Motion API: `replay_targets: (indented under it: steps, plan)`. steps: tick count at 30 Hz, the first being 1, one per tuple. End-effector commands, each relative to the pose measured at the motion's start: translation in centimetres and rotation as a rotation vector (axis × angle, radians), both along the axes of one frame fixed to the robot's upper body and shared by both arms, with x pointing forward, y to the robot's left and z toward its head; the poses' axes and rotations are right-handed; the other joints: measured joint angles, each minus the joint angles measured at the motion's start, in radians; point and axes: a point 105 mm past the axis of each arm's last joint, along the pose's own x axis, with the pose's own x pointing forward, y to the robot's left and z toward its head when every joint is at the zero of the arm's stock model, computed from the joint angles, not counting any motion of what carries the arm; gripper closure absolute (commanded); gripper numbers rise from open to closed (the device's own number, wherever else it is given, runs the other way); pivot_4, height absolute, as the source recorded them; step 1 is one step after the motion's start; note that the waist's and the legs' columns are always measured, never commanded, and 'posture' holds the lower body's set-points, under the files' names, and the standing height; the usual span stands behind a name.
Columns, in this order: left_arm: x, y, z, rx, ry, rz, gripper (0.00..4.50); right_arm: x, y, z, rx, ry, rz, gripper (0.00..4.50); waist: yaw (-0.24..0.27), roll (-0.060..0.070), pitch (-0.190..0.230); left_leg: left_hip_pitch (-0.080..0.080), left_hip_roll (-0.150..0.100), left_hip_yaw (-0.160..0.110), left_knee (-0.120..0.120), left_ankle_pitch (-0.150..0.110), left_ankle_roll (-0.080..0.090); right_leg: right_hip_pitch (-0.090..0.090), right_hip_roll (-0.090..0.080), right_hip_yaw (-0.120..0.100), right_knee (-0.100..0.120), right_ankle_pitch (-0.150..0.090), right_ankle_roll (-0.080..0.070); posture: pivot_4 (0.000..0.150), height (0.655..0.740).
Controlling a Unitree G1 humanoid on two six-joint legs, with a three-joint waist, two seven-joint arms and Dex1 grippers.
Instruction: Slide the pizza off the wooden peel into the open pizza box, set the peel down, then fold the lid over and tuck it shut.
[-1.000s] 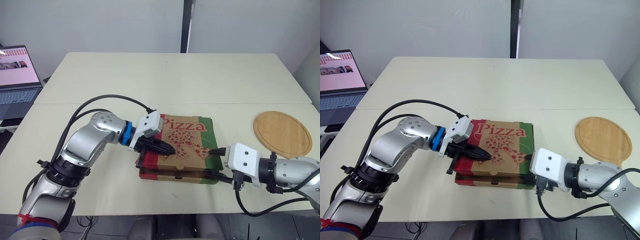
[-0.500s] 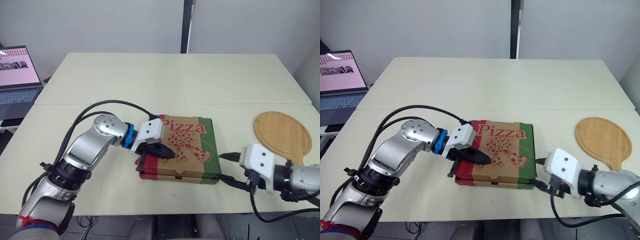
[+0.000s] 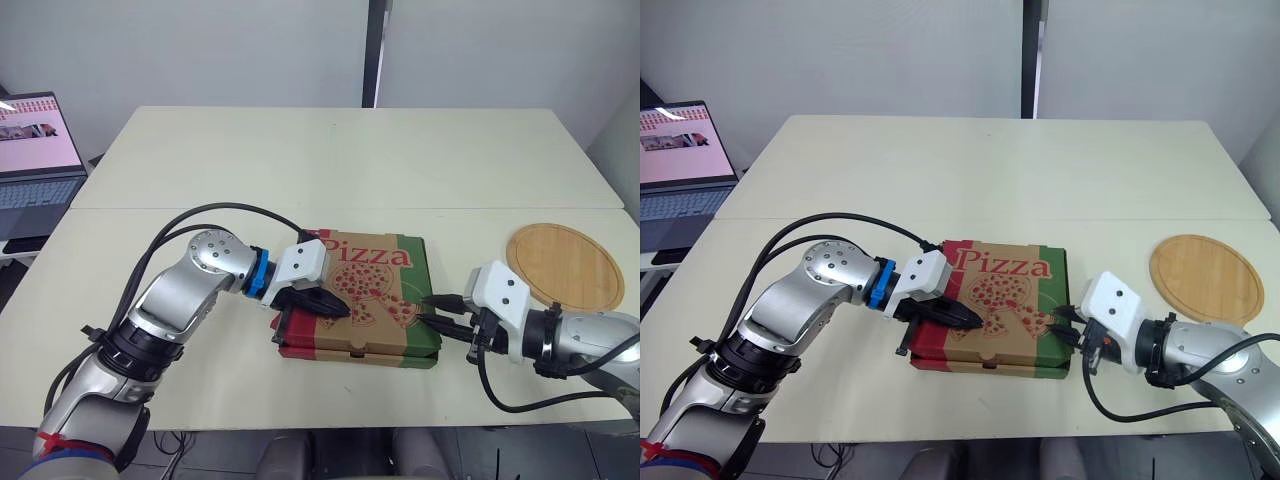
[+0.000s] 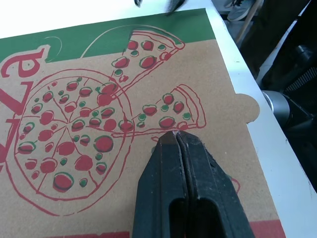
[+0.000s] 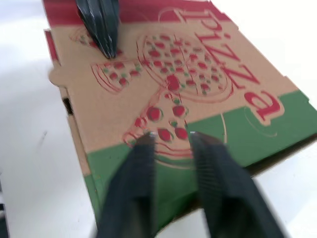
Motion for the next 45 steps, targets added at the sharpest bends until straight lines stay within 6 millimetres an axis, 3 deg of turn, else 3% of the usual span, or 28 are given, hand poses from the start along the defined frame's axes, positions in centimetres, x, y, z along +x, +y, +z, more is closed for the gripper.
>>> replay_targets:
  steps: [1, 11, 14, 17, 20, 22, 27, 36, 42, 45]
  plan:
    - [0.1, 0.5, -0.4, 0.033, -0.001, 0.014, 4.50, -0.1, -0.3, 0.7, -0.008, -0.041, 0.014, 4.47, 0.000, 0.000, 0.000, 0.000, 0.000, 0.000, 0.000, 0.000, 0.000, 0.000, 0.000, 0.000, 0.000, 0.000, 0.000, 0.150, 0.7400]
    - [0.0, 0.5, -0.5, 0.038, -0.005, 0.011, 4.50, -0.9, 0.8, -1.9, -0.079, -0.001, 0.068, 4.47, 0.000, 0.000, 0.000, 0.001, 0.000, 0.000, 0.000, 0.000, 0.000, 0.000, 0.000, 0.000, 0.002, 0.000, 0.000, 0.150, 0.7400]
    - [0.0, 0.5, -0.5, 0.040, -0.006, 0.009, 4.50, -0.4, 0.5, -0.5, -0.010, -0.042, 0.038, 4.47, 0.000, 0.000, 0.000, 0.001, 0.000, 0.000, 0.000, 0.000, 0.000, 0.000, 0.000, 0.000, 0.002, 0.000, 0.000, 0.150, 0.7400]
    - [0.0, 0.4, -0.4, 0.039, -0.006, 0.010, 4.50, -0.1, -0.7, 0.7, 0.028, -0.053, -0.012, 4.47, 0.000, 0.000, 0.000, 0.001, 0.000, 0.000, 0.000, 0.000, 0.000, 0.000, 0.000, 0.001, 0.002, 0.000, 0.000, 0.150, 0.7400]
    - [0.1, 0.4, -0.2, 0.031, -0.009, 0.015, 4.50, -0.4, -4.0, -0.4, -0.073, -0.006, -0.093, 4.47, 0.001, 0.000, 0.000, 0.001, 0.000, 0.000, 0.000, 0.000, 0.000, 0.000, 0.000, 0.000, 0.002, 0.000, 0.000, 0.150, 0.7400]
    - [0.2, 0.4, -0.1, 0.024, -0.011, 0.019, 4.50, -0.9, -4.9, -1.2, -0.112, 0.018, -0.101, 4.47, 0.006, 0.000, 0.000, 0.001, 0.000, 0.000, 0.000, 0.000, 0.000, 0.000, 0.000, 0.000, 0.002, 0.000, 0.000, 0.150, 0.7400]
    - [0.3, 0.5, 0.1, 0.015, -0.008, 0.024, 4.50, -1.8, -3.5, -2.8, -0.081, 0.066, -0.035, 4.47, 0.004, 0.000, 0.000, 0.003, 0.001, 0.003, 0.000, 0.000, 0.000, 0.000, 0.000, 0.002, 0.003, 0.000, 0.000, 0.150, 0.7400]
    - [0.6, 0.5, 0.1, 0.010, -0.011, 0.030, 4.50, -2.4, -0.5, -2.9, 0.026, 0.095, 0.064, 4.47, 0.005, 0.000, 0.000, 0.003, 0.001, 0.002, 0.000, 0.000, 0.000, 0.000, 0.000, 0.001, 0.003, 0.000, 0.000, 0.150, 0.7400]
    - [0.6, 0.4, 0.1, 0.005, -0.012, 0.030, 4.50, -2.8, -0.1, -3.0, 0.069, 0.142, 0.064, 4.47, 0.004, 0.000, 0.000, 0.003, 0.001, 0.002, 0.000, 0.000, 0.000, 0.000, 0.001, 0.001, 0.003, 0.000, 0.000, 0.150, 0.7400]
    - [0.6, 0.4, 0.0, 0.005, -0.011, 0.029, 4.50, -2.7, -1.1, -4.3, 0.011, 0.162, 0.023, 4.47, 0.006, 0.000, 0.000, 0.003, 0.001, 0.002, 0.000, 0.000, 0.000, 0.000, 0.001, 0.002, 0.003, 0.000, 0.000, 0.150, 0.7400]
